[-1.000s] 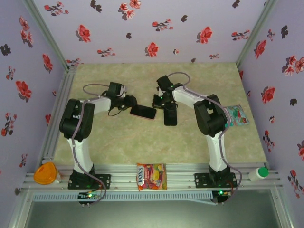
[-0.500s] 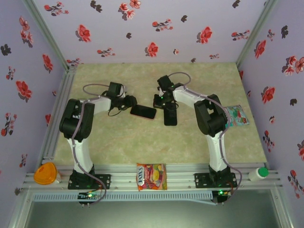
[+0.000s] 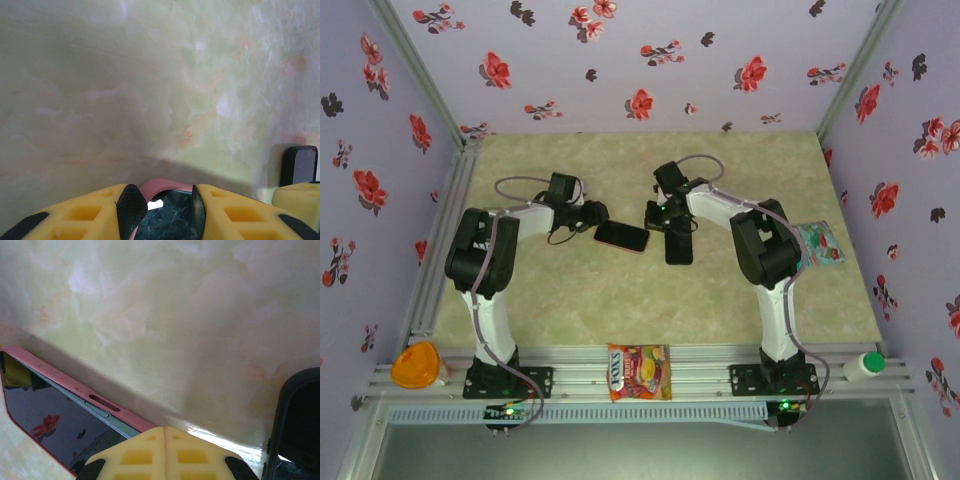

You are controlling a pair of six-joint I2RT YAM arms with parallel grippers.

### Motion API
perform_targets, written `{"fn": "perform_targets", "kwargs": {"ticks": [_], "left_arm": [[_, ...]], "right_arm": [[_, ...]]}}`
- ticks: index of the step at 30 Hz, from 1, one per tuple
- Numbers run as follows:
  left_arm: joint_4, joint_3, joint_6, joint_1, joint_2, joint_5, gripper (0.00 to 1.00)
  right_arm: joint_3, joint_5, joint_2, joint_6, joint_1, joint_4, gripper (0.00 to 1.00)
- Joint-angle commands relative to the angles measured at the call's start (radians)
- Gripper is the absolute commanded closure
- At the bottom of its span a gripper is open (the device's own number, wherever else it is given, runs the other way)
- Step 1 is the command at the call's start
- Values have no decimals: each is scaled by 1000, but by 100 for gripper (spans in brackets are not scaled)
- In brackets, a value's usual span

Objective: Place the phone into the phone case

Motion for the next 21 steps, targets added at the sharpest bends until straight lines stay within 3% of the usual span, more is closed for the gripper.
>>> {"fn": "perform_targets", "kwargs": {"ticks": [1,21], "left_arm": [[-1,6,3,-7,9,7,59],[8,-14,0,-9,-9,1,59]], "right_arm": [[-27,-1,-40,-6,-4,-22,100],[-61,-7,-90,10,15,-6,100]]}}
